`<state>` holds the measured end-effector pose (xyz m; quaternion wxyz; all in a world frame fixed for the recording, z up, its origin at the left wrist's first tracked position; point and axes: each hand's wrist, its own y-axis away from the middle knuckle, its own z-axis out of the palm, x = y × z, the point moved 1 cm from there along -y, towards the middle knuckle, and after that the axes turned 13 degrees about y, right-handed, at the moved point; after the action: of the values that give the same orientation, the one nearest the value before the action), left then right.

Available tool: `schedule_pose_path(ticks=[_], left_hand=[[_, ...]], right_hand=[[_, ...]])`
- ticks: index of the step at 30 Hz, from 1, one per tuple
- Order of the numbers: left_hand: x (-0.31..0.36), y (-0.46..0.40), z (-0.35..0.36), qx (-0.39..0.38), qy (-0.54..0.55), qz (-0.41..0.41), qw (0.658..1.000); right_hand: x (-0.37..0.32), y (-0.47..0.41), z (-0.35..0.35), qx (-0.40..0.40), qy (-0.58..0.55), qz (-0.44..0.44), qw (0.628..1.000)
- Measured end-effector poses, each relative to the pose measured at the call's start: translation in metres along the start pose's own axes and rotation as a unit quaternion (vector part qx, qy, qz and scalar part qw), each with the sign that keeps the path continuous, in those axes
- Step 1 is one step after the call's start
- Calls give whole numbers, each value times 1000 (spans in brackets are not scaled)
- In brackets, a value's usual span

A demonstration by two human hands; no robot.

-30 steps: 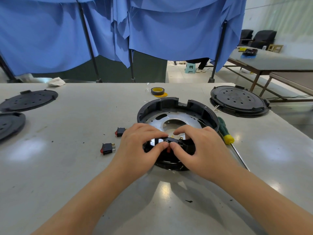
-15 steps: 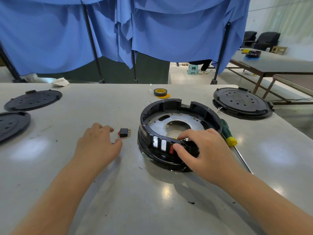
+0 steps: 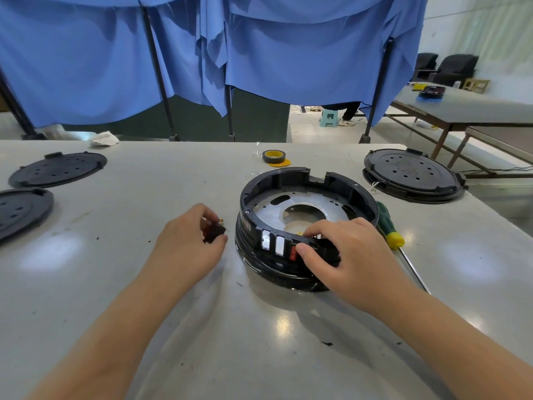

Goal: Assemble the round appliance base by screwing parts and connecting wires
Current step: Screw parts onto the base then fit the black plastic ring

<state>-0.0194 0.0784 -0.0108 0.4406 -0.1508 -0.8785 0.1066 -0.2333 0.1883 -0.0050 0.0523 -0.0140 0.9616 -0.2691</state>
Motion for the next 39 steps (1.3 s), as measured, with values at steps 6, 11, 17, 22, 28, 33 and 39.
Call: schedule_pose_path(ticks=[6, 11, 17, 22, 28, 33, 39], left_hand=[[27, 16, 5, -4, 226, 104, 968], [36, 34, 19, -107, 253, 133, 952], [39, 42, 22, -57, 167, 170, 970], [38, 42, 23, -37, 156, 167, 973], [36, 44, 30, -49, 182, 169, 967], [33, 41, 30, -46, 184, 166, 968], [33, 41, 33, -41, 201, 168, 964]], right_hand=[[0, 0, -1, -1, 0, 2, 1000], [-1, 0, -3, -9, -2, -7, 1000], [0, 0, -3, -4, -5, -7, 1000], [0, 0, -3, -3, -6, -7, 1000], [-1, 0, -3, -8, -5, -9, 1000], [0, 0, -4, -9, -8, -11, 1000], [2, 0, -4, -7, -14, -15, 1000]])
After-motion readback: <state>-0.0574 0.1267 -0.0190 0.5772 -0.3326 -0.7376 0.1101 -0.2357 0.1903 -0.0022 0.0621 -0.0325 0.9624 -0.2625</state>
